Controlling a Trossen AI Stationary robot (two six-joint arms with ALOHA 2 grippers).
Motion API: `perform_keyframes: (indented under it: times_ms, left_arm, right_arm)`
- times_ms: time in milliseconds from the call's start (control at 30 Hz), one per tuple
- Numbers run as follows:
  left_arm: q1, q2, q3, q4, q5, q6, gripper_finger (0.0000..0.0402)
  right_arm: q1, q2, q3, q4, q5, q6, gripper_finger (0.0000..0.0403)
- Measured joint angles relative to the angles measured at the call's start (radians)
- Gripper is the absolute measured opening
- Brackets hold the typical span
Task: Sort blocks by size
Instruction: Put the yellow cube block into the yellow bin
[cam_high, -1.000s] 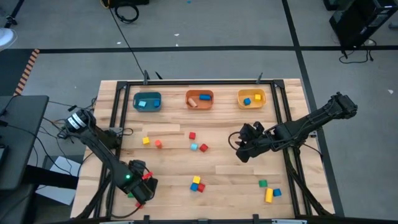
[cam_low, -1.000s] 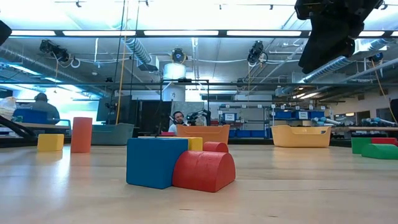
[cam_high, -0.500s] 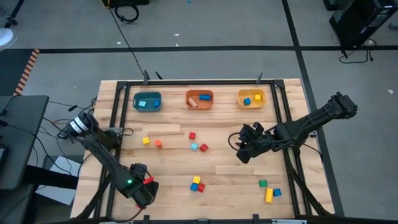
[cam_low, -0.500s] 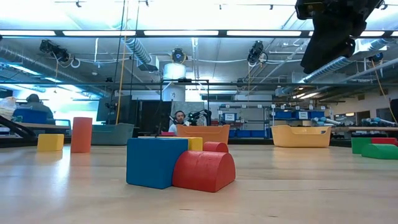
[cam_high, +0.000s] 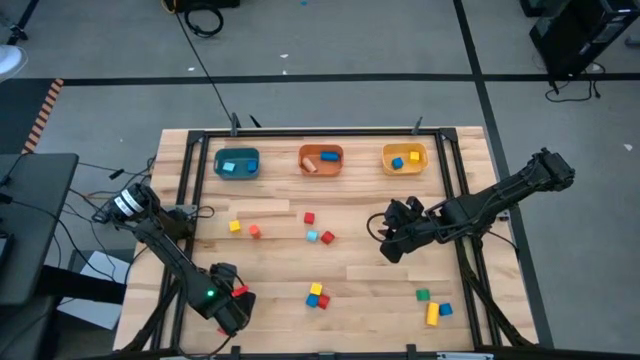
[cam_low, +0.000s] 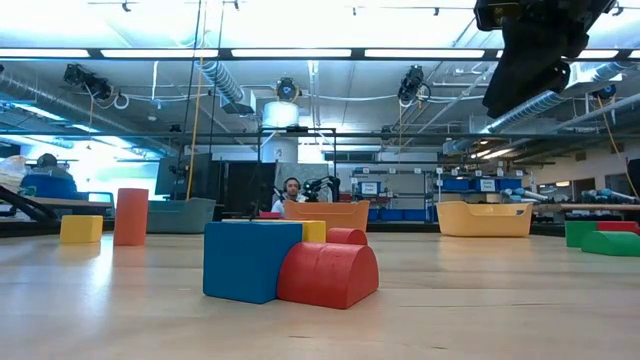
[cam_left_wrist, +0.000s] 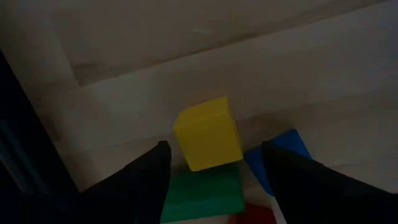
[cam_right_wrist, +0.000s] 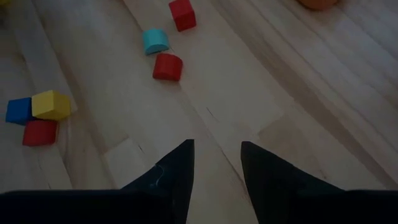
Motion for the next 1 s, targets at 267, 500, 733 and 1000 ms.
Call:
perform_keyframes:
  times_ms: [267,500,733,1000]
  left_arm:
    - [0.000,-0.001,-0.010,-0.024,0.000,-0.073,0.0259]
    - [0.000,-0.001,-0.065,0.054,0.015,-0.125,0.0258]
    - [0.000,-0.001,-0.084,0.061,0.015,-0.126,0.0208]
    - [0.001,-0.002,-0.083,0.054,0.010,-0.110,0.0133]
  right_arm:
    - [-0.020,0.000,0.000,0.001,-0.017,-0.007,0.0145]
    - [-0.021,0.000,0.000,0.011,-0.020,-0.015,0.0145]
    - [-0.022,0.000,0.000,0.015,-0.020,-0.035,0.0145]
    - [-0.036,0.000,0.000,0.018,-0.020,-0.060,0.0145]
